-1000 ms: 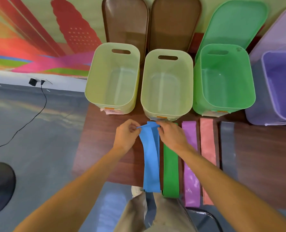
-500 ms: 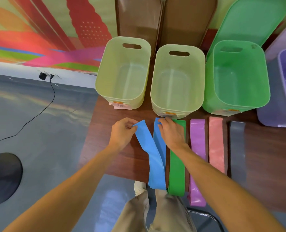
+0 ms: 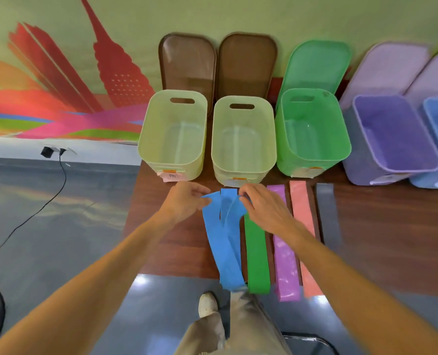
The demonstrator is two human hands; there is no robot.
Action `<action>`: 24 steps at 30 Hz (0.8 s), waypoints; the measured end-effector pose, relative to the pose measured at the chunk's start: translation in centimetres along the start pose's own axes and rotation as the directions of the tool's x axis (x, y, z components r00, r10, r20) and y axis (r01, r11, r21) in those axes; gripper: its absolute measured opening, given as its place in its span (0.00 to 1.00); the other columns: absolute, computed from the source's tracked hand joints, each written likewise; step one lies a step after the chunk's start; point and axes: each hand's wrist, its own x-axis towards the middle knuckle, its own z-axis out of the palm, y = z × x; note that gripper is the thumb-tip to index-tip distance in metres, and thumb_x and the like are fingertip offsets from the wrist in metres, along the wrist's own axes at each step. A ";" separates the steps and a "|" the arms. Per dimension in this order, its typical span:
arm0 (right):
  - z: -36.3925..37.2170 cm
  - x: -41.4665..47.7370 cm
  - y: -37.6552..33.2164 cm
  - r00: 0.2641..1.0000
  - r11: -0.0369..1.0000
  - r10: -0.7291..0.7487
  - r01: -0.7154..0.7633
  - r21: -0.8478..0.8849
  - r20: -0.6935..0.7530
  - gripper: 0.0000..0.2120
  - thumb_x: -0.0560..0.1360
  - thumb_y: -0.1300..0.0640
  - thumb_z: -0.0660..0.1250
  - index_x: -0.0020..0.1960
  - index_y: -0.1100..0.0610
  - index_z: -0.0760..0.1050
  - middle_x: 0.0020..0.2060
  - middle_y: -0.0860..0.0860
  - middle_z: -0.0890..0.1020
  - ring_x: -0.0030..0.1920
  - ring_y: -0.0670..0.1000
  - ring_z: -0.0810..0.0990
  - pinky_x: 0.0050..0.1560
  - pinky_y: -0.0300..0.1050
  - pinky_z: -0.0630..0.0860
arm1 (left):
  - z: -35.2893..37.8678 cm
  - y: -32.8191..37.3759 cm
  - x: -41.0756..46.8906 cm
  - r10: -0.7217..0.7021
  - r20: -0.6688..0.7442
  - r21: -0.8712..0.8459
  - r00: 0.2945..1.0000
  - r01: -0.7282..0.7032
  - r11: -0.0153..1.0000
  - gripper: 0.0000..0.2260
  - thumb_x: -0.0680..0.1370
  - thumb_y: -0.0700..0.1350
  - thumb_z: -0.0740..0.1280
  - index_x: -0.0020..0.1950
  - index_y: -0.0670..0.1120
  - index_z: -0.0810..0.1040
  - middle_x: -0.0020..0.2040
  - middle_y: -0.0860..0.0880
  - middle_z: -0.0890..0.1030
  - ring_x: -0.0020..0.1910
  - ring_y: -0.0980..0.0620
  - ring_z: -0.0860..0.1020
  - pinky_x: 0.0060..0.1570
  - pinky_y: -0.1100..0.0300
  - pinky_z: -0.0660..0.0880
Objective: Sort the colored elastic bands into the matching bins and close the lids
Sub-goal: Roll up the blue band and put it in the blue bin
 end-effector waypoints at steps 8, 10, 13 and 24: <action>-8.5 -3.3 -1.7 0.986 0.998 0.039 -0.046 0.041 0.162 0.09 0.74 0.55 0.70 0.53 0.55 0.77 0.47 0.50 0.82 0.44 0.47 0.75 0.45 0.44 0.69 | -1.4 7.7 -4.3 0.191 0.144 0.078 0.971 -0.203 0.976 0.05 0.72 0.40 0.72 0.46 0.41 0.82 0.37 0.42 0.84 0.31 0.54 0.81 0.37 0.65 0.80; -10.4 -4.4 -1.8 0.988 0.997 0.060 -0.067 0.046 0.140 0.09 0.72 0.56 0.72 0.51 0.57 0.79 0.45 0.50 0.83 0.41 0.44 0.73 0.43 0.42 0.70 | -1.1 9.8 -5.0 0.238 0.178 0.087 0.955 -0.256 0.963 0.06 0.72 0.40 0.72 0.47 0.40 0.82 0.37 0.41 0.84 0.32 0.52 0.81 0.38 0.62 0.81; -13.4 -6.2 -1.5 0.995 0.995 0.076 -0.080 0.063 0.061 0.06 0.70 0.58 0.73 0.46 0.57 0.81 0.40 0.50 0.84 0.38 0.42 0.75 0.43 0.41 0.74 | -0.3 12.8 -6.1 0.304 0.206 0.090 0.930 -0.328 0.941 0.06 0.72 0.39 0.72 0.48 0.39 0.81 0.40 0.38 0.83 0.34 0.49 0.80 0.40 0.58 0.79; -23.4 -9.8 5.9 0.911 0.938 0.300 -0.227 0.263 -0.283 0.03 0.71 0.60 0.71 0.42 0.53 0.77 0.31 0.47 0.77 0.31 0.42 0.72 0.35 0.32 0.69 | 6.5 25.2 -5.1 0.574 0.167 -0.110 0.802 -0.563 0.819 0.02 0.74 0.36 0.70 0.43 0.43 0.80 0.34 0.48 0.78 0.29 0.59 0.77 0.36 0.65 0.78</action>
